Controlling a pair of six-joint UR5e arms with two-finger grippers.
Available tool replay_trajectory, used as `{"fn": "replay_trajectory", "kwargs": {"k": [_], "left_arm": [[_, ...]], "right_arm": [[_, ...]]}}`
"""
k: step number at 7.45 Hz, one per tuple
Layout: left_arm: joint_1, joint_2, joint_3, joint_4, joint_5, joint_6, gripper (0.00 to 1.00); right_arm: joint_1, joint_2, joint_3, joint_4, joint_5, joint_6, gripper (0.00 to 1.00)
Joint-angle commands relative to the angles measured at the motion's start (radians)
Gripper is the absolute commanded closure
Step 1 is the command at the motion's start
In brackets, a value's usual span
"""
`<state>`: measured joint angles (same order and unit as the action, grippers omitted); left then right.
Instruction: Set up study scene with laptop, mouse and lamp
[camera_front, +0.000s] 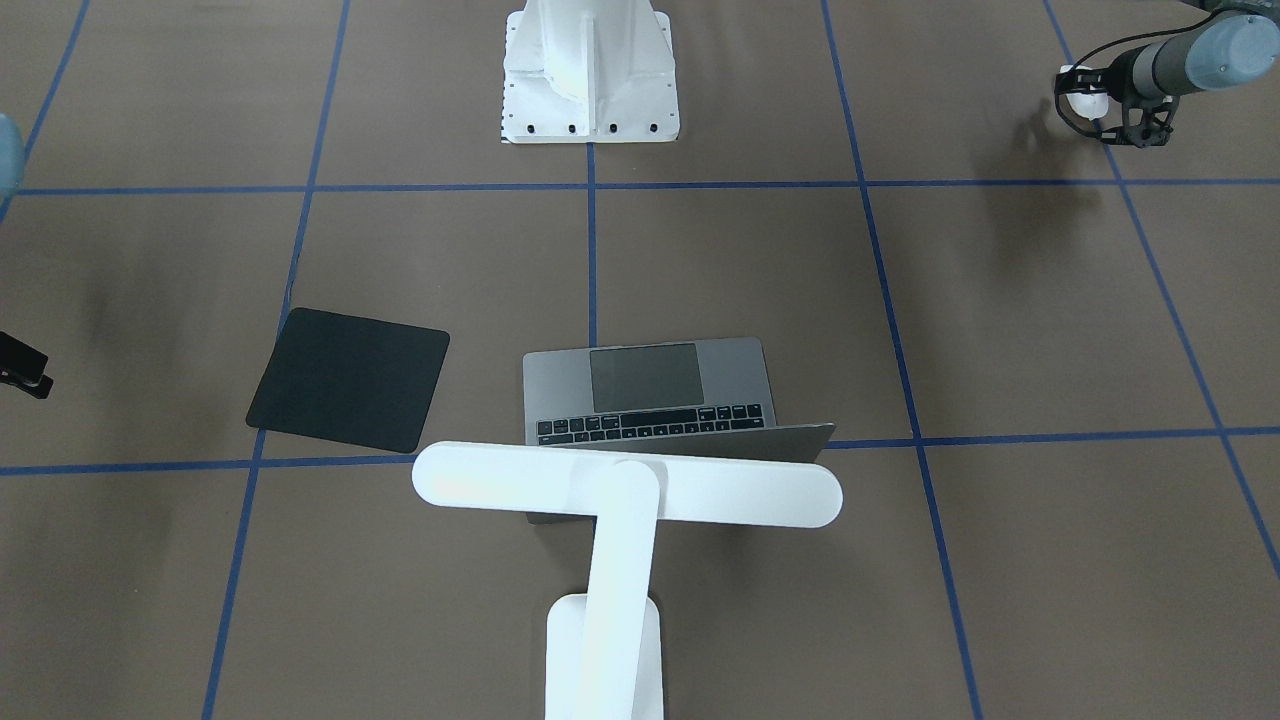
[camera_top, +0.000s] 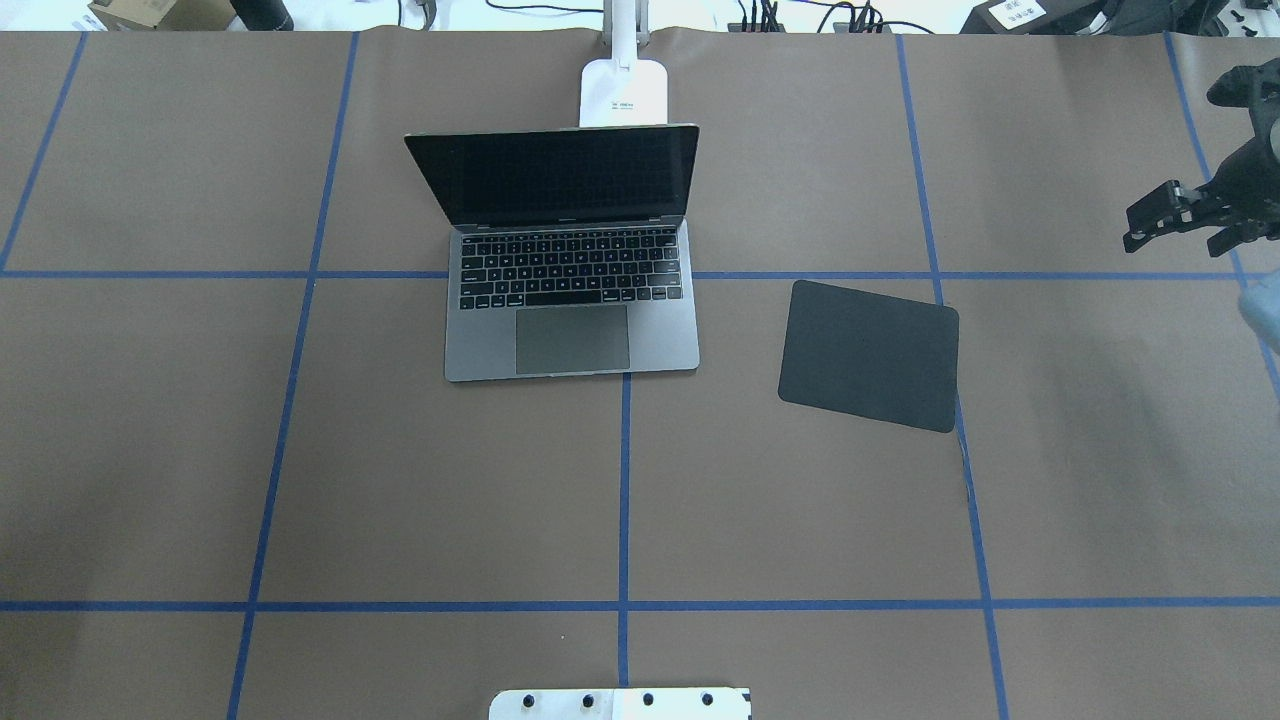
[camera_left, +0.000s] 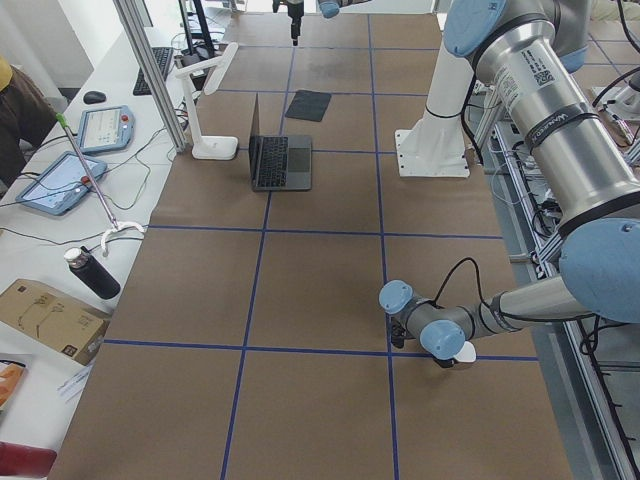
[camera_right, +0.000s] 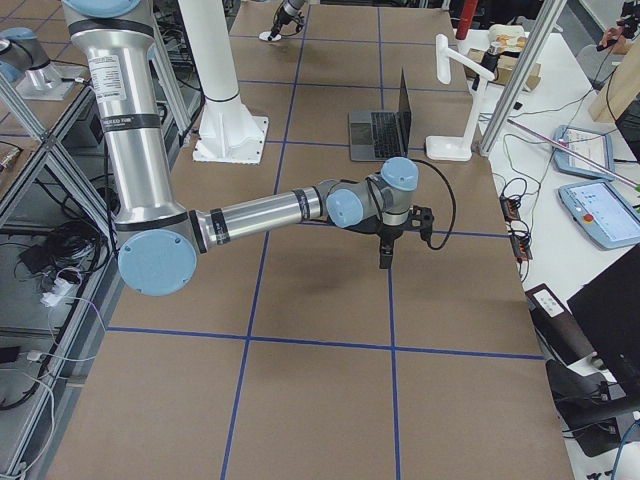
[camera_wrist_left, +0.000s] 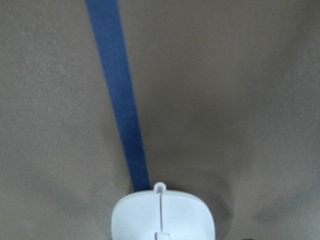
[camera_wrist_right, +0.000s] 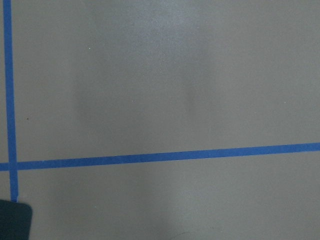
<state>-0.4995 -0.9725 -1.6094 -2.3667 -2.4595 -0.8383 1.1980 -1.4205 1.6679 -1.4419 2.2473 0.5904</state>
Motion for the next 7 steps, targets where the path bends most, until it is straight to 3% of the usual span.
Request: {"fn": "replay_trajectory", "kwargs": {"k": [1, 7], "left_arm": [[0.002, 0.000, 0.006, 0.000, 0.001, 0.002, 0.13], [0.002, 0.001, 0.028, -0.038, -0.001, 0.001, 0.43]], "right_arm": [[0.000, -0.003, 0.006, 0.000, -0.002, 0.000, 0.00], [0.000, -0.002, 0.004, 0.000, -0.005, 0.002, 0.00]]}}
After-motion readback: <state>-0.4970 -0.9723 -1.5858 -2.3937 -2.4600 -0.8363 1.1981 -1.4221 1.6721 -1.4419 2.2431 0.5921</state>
